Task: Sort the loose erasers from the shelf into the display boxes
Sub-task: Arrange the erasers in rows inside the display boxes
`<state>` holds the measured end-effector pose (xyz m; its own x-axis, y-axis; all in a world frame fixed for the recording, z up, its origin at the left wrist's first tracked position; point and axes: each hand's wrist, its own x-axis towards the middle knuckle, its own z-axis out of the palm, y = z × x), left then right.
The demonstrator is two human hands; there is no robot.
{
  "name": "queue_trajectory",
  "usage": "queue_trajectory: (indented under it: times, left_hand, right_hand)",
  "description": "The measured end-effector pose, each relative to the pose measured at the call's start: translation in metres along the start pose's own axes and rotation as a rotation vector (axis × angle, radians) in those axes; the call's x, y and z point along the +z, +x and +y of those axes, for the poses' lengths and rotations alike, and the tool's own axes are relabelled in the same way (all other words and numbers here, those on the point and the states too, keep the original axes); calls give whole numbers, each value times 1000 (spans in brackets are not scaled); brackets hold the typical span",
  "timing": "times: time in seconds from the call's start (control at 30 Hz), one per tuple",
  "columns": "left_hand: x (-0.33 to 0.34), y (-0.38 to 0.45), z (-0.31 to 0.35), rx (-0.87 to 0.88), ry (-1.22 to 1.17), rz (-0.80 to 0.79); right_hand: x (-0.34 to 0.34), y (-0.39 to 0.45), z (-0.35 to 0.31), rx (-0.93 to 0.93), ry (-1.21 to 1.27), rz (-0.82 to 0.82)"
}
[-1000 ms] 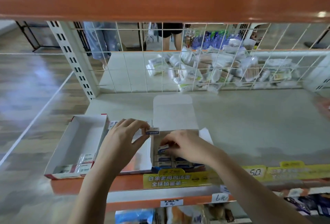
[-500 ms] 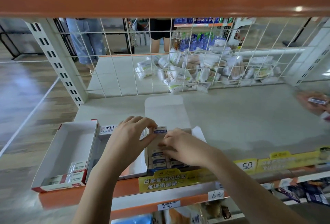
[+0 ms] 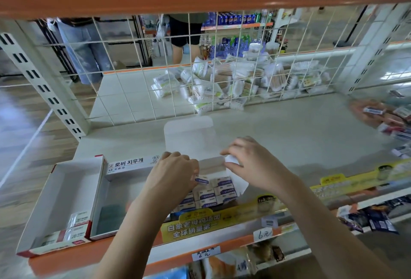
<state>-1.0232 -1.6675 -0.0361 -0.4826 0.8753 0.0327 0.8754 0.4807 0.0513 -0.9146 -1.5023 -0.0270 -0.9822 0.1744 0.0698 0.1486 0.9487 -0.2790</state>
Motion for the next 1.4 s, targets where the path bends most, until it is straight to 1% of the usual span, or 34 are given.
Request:
queue_trajectory:
  times: [0.17,0.27,0.4,0.6,0.87,1.17,1.3,1.4]
  left_hand:
    - [2,5,5,29,68,-78]
    - [6,7,6,24,67,-92]
    - [11,8,7,38,30,-89]
    - [5,6,2,17,-114,-183]
    - [1,11,5,0,-125,-183]
    - [-3,16,4,14,-173,-317]
    - [-7,19,1,29,-237,-359]
    - [-8,22,0,48,-236,-369]
  right_hand:
    - [4,-2,3,28,44,14]
    - [6,-3,4,36,53,12]
    - [6,-4,4,43,65,16]
    - [6,-4,5,57,72,14]
    - [7,-5,6,58,82,11]
    - [8,-6,6,66,81,10]
    - [9,-7,7,66,76,3]
    - [9,-7,7,65,73,1]
